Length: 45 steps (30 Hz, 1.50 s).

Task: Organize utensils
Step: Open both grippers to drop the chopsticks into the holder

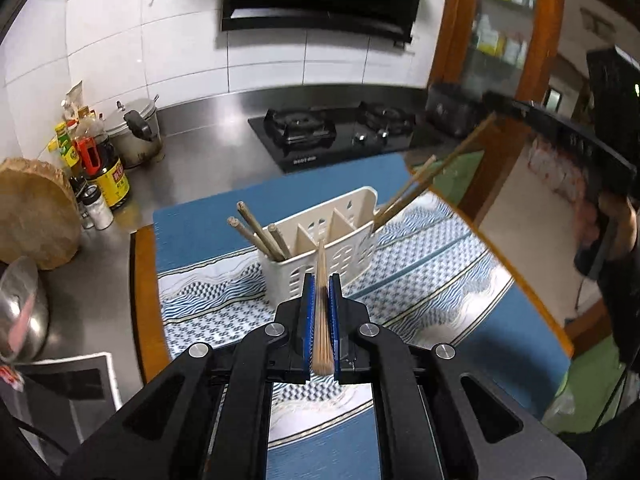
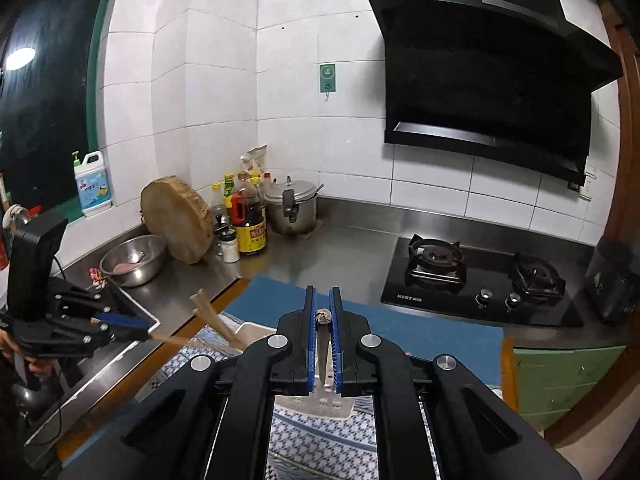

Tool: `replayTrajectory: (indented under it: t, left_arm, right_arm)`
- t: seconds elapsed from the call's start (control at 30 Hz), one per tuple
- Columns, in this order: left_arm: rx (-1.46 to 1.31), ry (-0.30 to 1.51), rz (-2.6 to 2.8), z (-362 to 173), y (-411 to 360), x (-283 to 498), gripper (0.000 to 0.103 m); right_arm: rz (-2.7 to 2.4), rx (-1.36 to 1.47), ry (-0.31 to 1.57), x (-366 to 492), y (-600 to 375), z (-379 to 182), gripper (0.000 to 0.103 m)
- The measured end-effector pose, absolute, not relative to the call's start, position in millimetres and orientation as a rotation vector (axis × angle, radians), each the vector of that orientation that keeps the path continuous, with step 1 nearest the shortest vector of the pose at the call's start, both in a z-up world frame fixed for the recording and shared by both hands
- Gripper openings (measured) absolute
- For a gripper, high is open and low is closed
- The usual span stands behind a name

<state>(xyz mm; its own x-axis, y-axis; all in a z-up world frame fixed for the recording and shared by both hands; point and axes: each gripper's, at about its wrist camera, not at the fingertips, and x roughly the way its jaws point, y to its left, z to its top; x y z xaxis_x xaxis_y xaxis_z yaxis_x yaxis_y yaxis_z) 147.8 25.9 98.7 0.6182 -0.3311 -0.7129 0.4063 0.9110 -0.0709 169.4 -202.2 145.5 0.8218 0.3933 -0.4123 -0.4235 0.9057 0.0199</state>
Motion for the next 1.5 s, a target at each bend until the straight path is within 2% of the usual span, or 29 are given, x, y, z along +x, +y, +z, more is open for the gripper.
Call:
replayTrajectory:
  t: [0.43, 0.83, 1.1, 1.17, 1.23, 1.37, 1.43, 1.5]
  left_arm:
    - [0.211, 0.877, -0.386, 112.9, 0.2, 185.1, 0.006]
    - [0.049, 0.932, -0.390, 108.6, -4.3, 236.8, 0.010]
    - [0.008, 0.896, -0.383, 99.3, 0.6, 235.9, 0.011]
    - [-0.004, 0.877, -0.381, 99.8, 2.3, 232.7, 0.016]
    - [-0.011, 0.857, -0.373, 100.4, 3.5, 230.3, 0.031]
    - [-0.035, 0.819, -0.369, 101.7, 4.4, 220.2, 0.037]
    - [-0.036, 0.795, -0.358, 103.1, 5.2, 214.7, 0.047]
    - [-0.047, 0.765, -0.347, 104.5, 6.6, 205.5, 0.052]
  right_arm:
    - [0.433, -0.074, 0.434, 209.0, -198.7, 147.2, 0.006]
    - [0.432, -0.085, 0.587, 245.7, -184.1, 116.4, 0.006]
    - [0.429, -0.070, 0.594, 247.1, -184.7, 105.3, 0.008]
    - [0.428, -0.066, 0.589, 245.1, -186.2, 106.3, 0.011]
    - [0.430, -0.064, 0.583, 242.5, -187.2, 107.8, 0.018]
    - [0.420, -0.073, 0.555, 231.0, -190.0, 112.8, 0.022]
    - [0.418, -0.072, 0.541, 222.2, -193.0, 115.1, 0.027]
    - [0.423, -0.056, 0.532, 213.7, -196.7, 116.1, 0.029]
